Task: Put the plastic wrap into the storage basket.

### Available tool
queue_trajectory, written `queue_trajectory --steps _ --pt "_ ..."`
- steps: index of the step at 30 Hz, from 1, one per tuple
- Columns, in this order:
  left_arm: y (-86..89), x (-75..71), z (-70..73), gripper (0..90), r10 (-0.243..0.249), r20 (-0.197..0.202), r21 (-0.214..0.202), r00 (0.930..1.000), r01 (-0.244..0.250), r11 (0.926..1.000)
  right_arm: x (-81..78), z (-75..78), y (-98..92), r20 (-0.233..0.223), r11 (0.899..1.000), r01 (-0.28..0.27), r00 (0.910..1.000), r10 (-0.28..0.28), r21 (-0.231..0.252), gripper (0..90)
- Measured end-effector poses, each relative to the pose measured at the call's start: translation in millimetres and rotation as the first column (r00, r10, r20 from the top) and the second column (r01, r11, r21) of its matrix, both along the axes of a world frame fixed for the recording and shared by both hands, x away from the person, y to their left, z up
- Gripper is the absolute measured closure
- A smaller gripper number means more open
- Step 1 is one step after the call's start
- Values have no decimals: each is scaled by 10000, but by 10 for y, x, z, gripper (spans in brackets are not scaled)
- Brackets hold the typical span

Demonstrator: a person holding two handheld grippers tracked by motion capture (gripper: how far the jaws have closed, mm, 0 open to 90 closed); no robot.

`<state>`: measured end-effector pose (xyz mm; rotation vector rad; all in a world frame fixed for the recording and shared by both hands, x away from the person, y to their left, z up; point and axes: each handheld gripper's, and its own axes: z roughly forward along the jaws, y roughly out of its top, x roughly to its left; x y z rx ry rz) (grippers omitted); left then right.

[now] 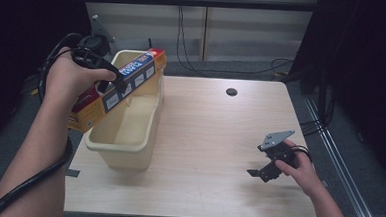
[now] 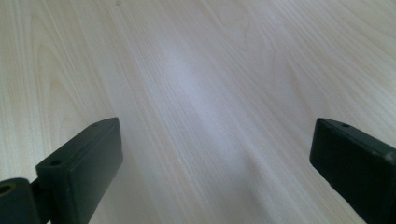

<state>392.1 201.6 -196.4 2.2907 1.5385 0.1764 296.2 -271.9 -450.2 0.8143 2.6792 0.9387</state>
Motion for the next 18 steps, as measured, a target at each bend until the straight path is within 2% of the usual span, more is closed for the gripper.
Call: queue_trajectory --steps 2,6,8,11,15,18 --pt "22 3 7 407 62 -49 97 10000 -62 9999 0 -1 -3 -29 10000 -2 10000 2 3 26" --pt "65 1 8 407 487 98 85 9988 -487 9988 1 -15 -5 -5 9999 -11 10000 11 -129 26" --pt "82 0 11 407 640 88 169 9979 -641 9978 2 -24 -2 -79 9999 -133 9999 133 -31 26" --pt "106 7 -4 407 893 127 221 9959 -896 9957 -10 -16 6 -66 9999 -8 10000 7 -134 26" --pt "123 21 -27 407 1058 110 284 9943 -1061 9940 -16 -8 5 -50 9999 -110 9999 110 -34 26" --pt "111 28 -62 407 1157 104 310 9932 -1160 9928 -30 -8 13 -42 9998 3 10000 -4 -193 26"
